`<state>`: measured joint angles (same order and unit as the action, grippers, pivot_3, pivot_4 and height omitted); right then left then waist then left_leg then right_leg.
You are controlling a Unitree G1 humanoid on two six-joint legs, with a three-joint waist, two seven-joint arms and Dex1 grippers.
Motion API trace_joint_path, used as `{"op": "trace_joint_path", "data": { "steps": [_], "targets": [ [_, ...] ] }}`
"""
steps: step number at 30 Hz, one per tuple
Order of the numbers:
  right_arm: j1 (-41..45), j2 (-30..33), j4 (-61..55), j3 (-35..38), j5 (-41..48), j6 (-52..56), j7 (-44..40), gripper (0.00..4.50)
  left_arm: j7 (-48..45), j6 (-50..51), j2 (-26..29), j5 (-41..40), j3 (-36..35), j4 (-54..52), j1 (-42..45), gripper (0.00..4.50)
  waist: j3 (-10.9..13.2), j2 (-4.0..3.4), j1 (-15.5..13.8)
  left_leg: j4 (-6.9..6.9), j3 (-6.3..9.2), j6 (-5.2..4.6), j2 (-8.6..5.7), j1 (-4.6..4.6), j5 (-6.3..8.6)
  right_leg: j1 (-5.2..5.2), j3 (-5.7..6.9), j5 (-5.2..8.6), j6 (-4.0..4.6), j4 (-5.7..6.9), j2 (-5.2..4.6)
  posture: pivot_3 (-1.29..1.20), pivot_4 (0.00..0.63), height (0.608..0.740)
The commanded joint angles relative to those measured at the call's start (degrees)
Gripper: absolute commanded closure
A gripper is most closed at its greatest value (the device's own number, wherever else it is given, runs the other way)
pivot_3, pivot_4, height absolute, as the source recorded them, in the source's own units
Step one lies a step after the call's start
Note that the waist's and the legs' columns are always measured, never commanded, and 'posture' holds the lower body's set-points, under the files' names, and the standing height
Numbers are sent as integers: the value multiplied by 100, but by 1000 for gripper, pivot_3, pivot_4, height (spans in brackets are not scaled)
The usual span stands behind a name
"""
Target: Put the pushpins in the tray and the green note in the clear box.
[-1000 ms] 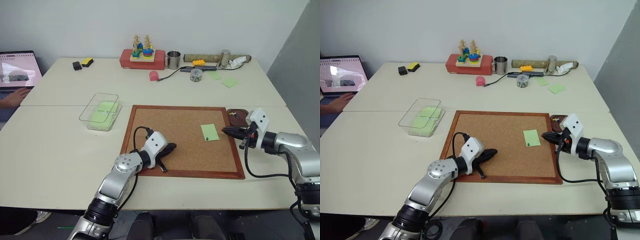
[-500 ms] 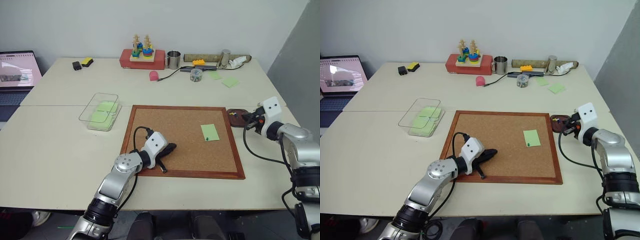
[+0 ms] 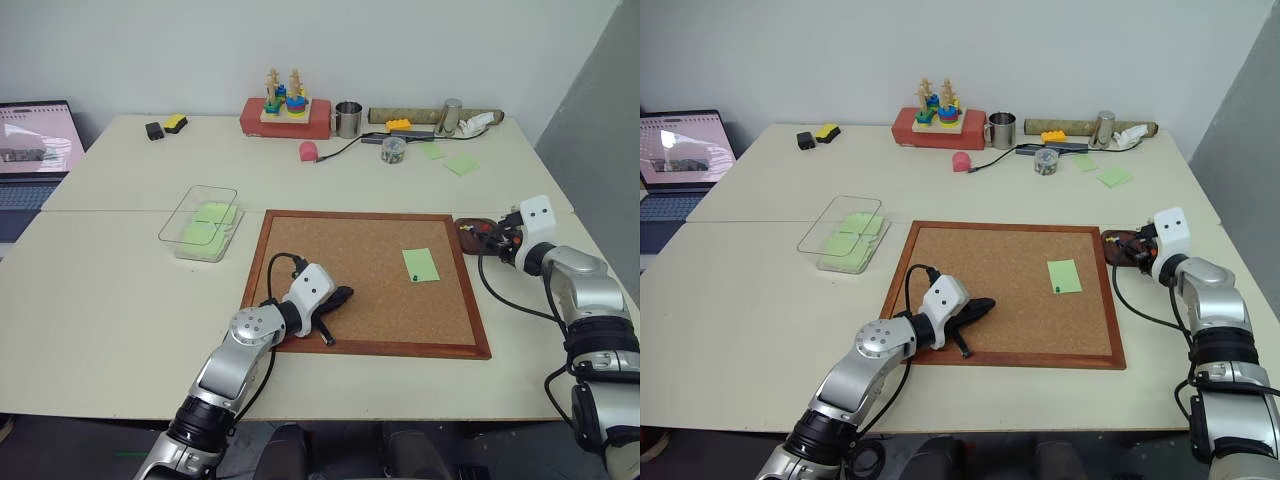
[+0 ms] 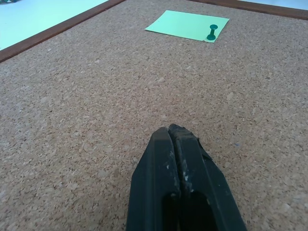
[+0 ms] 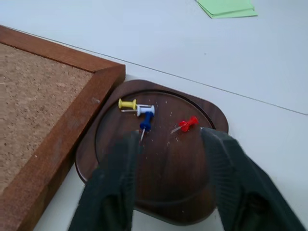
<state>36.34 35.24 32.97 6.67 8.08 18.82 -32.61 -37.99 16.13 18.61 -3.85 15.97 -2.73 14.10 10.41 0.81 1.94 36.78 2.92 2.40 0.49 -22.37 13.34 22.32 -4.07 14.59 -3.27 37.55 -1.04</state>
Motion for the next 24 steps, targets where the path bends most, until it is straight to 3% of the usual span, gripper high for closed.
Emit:
{"op": "trace_joint_path", "data": {
  "steps": [1,6,15,24],
  "targets": [
    [17,156,-606,213,187,61,-154,1375,-21,233,59,161,212,209,-189,4500,0,0,-2,0,0,0,0,0,0,0,0,0,0,0,0,0,150,740],
    [-541,361,-1829,197,557,227,-934,278,-36,225,63,155,219,223,-185,4500,0,-1,-4,-3,2,0,1,-2,0,0,2,0,0,-5,0,0,150,740],
    [-1726,137,-3498,-147,847,76,-1493,278,-62,165,67,149,225,322,-121,4500,-2,-2,-7,-11,4,-1,4,-4,0,-7,5,-8,-13,-35,0,0,150,740],
    [-1872,-347,-3151,-634,527,-429,-1403,278,-77,187,109,155,221,267,-128,4500,-2,-2,-8,-11,4,-1,3,-5,0,-7,5,-10,-16,-42,0,0,150,740]
  ]
}}
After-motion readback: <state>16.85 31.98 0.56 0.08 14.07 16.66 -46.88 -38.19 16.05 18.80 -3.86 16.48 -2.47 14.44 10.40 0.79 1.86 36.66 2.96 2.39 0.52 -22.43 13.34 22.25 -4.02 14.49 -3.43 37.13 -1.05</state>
